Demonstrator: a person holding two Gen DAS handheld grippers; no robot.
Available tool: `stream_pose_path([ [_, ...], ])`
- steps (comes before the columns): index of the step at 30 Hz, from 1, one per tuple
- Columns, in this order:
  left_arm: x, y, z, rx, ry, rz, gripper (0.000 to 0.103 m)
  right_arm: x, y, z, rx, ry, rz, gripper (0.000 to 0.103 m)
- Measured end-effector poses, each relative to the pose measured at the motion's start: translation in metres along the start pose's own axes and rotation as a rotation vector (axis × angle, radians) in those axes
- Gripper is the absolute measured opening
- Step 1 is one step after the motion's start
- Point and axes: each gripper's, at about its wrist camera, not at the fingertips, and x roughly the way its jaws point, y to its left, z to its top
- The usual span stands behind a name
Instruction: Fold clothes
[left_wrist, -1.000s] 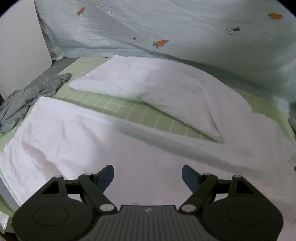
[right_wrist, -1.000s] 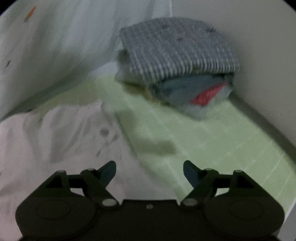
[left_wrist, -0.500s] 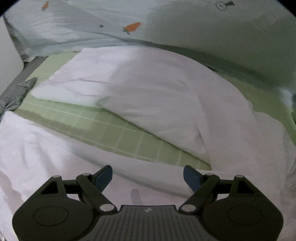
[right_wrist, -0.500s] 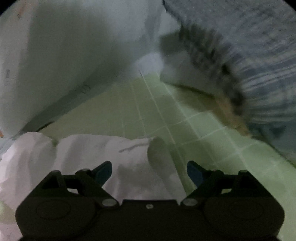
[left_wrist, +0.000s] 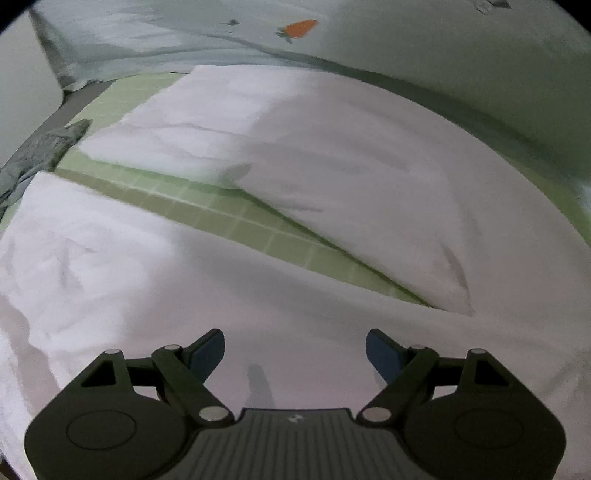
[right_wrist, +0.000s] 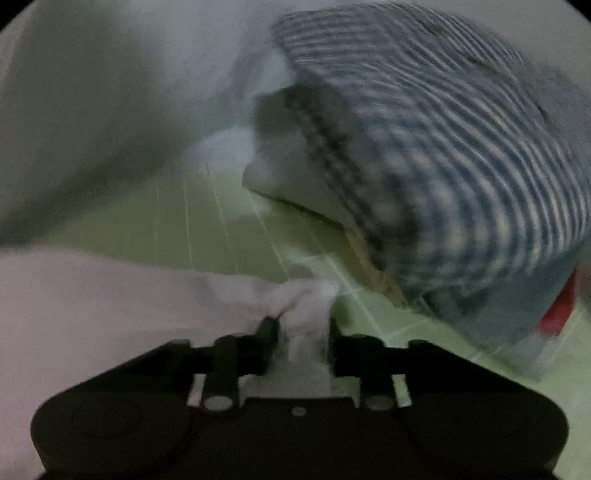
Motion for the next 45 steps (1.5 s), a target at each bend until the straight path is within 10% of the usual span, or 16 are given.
stream_pose_path([
  [2, -0.006, 0.013, 0.000, -0.038, -0.024, 0.001, 0.084, -0.012, 0.013, 0.002, -0.060, -0.018, -0.037, 0.079],
  [4, -0.011, 0.027, 0.000, -0.070, -0.046, 0.003, 0.084, -0.029, 0.018, 0.000, -0.050, -0.042, -0.020, 0.097],
  [21, -0.032, 0.189, 0.006, -0.214, -0.111, 0.011, 0.084, -0.129, 0.154, -0.110, -0.070, 0.141, 0.218, 0.102],
  [30, 0.001, 0.293, 0.068, -0.217, -0.152, -0.081, 0.083, -0.163, 0.208, -0.142, 0.036, 0.158, 0.049, 0.103],
  [45, 0.128, 0.315, 0.197, -0.286, -0.155, -0.196, 0.089, -0.169, 0.251, -0.154, 0.254, 0.229, -0.197, 0.103],
])
